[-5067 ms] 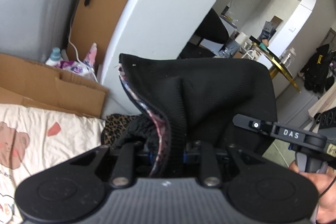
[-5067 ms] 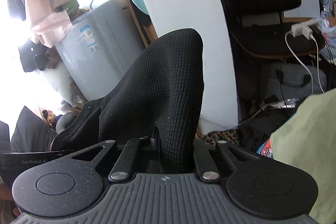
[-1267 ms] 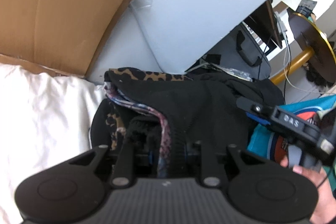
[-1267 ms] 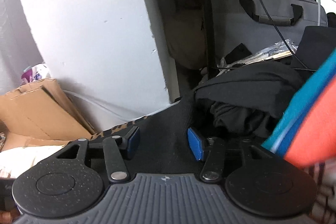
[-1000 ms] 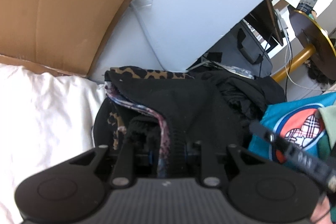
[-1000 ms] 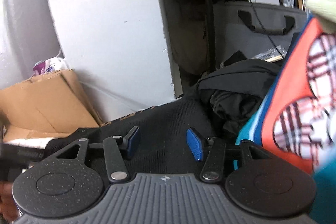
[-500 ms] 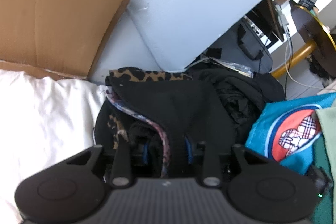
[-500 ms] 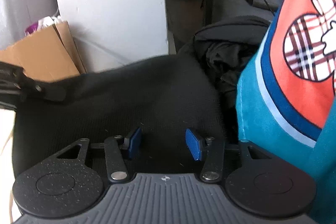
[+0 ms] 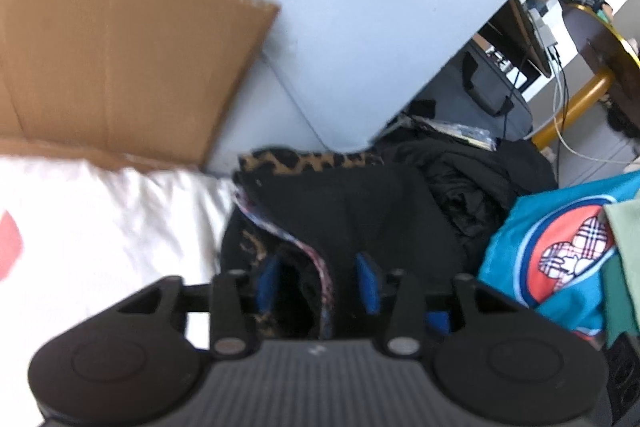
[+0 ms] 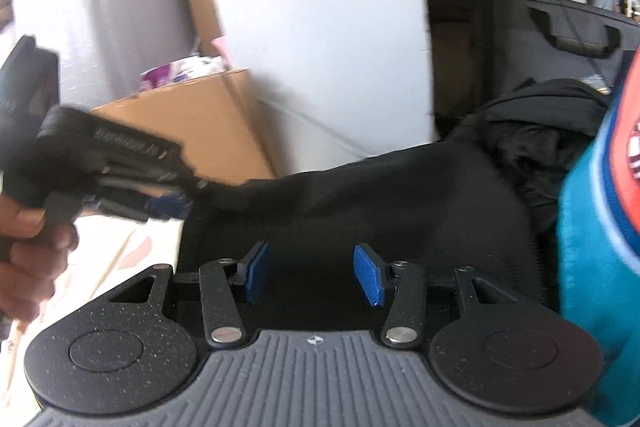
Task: Fold clothes
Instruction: 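Open both grippers and release the black shorts onto the pile, then press the open grippers on the black shorts to flatten them on the pile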
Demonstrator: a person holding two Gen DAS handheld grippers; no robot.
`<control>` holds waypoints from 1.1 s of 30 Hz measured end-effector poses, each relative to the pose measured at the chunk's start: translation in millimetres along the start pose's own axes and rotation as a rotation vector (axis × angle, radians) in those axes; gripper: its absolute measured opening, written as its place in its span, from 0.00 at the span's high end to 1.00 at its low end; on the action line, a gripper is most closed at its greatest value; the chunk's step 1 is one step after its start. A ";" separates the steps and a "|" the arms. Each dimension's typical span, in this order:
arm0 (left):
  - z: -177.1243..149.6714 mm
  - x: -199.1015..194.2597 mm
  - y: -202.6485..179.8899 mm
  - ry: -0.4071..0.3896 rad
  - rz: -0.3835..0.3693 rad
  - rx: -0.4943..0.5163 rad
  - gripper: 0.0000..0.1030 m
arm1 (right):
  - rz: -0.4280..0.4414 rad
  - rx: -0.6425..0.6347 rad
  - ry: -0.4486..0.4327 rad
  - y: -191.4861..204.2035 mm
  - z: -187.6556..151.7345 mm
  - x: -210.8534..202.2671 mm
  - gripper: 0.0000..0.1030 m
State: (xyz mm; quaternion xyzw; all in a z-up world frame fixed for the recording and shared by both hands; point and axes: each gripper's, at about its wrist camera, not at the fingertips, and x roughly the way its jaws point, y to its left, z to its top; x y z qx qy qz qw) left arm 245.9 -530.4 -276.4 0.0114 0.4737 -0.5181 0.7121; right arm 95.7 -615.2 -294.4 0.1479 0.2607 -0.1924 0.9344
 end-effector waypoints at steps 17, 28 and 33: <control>12.2 62.3 45.9 -0.035 -0.150 -0.205 0.68 | 0.041 -0.047 0.066 22.7 -8.7 34.5 0.51; 42.8 54.9 56.9 -0.093 -0.076 -0.204 0.89 | 0.046 0.004 0.062 16.5 -8.2 30.0 0.51; 49.6 35.5 48.4 -0.095 0.019 -0.138 0.63 | 0.059 0.077 0.021 8.5 -2.1 15.1 0.51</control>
